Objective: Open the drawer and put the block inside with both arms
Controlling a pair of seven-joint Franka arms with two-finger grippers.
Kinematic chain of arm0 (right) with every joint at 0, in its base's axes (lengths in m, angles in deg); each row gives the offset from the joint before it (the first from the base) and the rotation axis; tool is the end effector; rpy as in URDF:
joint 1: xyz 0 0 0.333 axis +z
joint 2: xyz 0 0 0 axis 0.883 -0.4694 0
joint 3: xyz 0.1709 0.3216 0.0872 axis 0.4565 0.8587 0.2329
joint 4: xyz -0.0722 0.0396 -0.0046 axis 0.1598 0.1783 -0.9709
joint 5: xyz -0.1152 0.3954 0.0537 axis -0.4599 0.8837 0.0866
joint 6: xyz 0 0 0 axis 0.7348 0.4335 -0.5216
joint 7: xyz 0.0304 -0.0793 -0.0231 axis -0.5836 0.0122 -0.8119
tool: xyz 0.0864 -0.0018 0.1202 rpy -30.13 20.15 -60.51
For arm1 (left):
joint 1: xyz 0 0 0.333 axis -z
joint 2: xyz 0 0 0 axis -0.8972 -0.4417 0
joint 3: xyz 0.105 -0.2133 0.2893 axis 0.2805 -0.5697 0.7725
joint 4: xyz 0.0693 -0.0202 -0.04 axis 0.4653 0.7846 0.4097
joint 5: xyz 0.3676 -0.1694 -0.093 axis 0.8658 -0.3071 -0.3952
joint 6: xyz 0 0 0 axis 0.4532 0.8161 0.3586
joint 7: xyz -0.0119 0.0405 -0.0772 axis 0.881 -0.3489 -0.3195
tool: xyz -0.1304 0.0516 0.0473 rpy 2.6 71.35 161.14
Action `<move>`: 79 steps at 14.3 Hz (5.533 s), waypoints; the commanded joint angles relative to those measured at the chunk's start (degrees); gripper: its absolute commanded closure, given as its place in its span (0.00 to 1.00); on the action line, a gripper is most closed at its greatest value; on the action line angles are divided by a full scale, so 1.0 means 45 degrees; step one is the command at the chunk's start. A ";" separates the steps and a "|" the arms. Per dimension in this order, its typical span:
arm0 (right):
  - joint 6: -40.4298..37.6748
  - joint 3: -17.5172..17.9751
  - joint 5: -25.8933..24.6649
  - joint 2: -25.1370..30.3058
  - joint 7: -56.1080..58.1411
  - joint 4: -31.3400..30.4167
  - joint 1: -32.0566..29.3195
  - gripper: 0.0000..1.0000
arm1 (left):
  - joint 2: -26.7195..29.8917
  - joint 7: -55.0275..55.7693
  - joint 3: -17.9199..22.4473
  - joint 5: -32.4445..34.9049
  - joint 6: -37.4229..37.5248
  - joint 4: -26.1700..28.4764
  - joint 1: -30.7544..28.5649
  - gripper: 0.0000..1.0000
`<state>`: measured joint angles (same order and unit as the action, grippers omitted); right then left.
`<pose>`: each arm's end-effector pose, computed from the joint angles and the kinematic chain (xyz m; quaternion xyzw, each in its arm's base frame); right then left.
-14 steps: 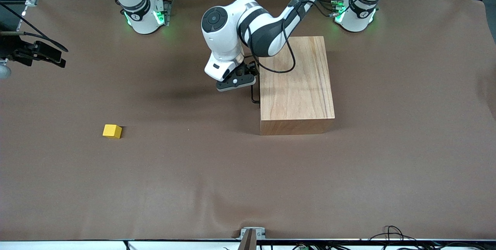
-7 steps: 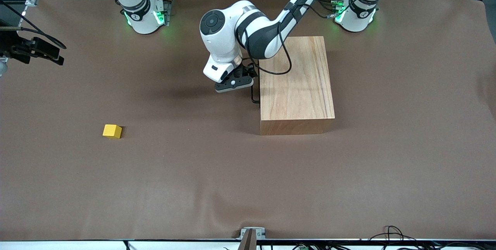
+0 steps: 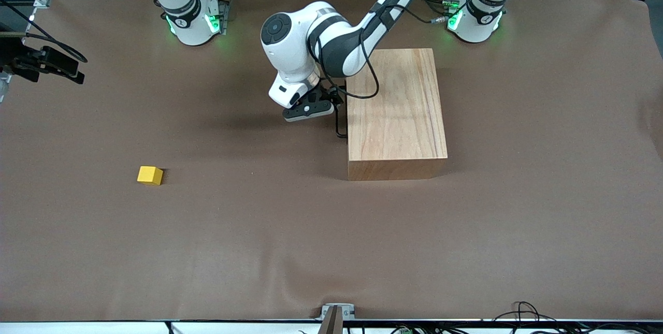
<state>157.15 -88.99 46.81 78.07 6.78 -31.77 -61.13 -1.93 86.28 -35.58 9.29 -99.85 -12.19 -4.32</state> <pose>0.5429 -0.0098 0.6666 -0.9978 0.0344 0.0554 0.0115 0.4488 -0.6430 0.3226 -0.9938 -0.0477 -0.0297 0.0959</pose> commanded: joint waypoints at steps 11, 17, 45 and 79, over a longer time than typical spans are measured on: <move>0.0035 -0.0041 -0.0024 0.0263 -0.0100 -0.0141 0.0039 0.00 | -0.0478 -0.0344 0.0072 0.0941 0.0418 -0.0075 0.0183 0.00; -0.0450 -0.0041 -0.0063 0.0107 -0.0061 0.0328 0.0020 0.00 | -0.0635 -0.0305 0.0033 0.0805 -0.0654 -0.0153 0.0164 0.00; -0.0922 -0.0080 -0.0337 0.0068 0.0037 -0.0101 -0.0019 0.00 | -0.1162 -0.0208 -0.0729 0.0160 -0.4543 -0.0251 0.0418 0.00; 0.8175 -0.0060 -0.0650 -0.6216 0.0134 -0.2680 -0.0918 0.00 | 0.2683 -0.2094 -0.1022 -0.0699 -0.1228 -0.0114 -0.1377 0.00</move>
<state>191.50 -89.79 43.87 53.82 6.88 -44.87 -64.42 6.76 81.74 -39.95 7.29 -108.88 -14.37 -8.80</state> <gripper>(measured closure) 0.000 0.000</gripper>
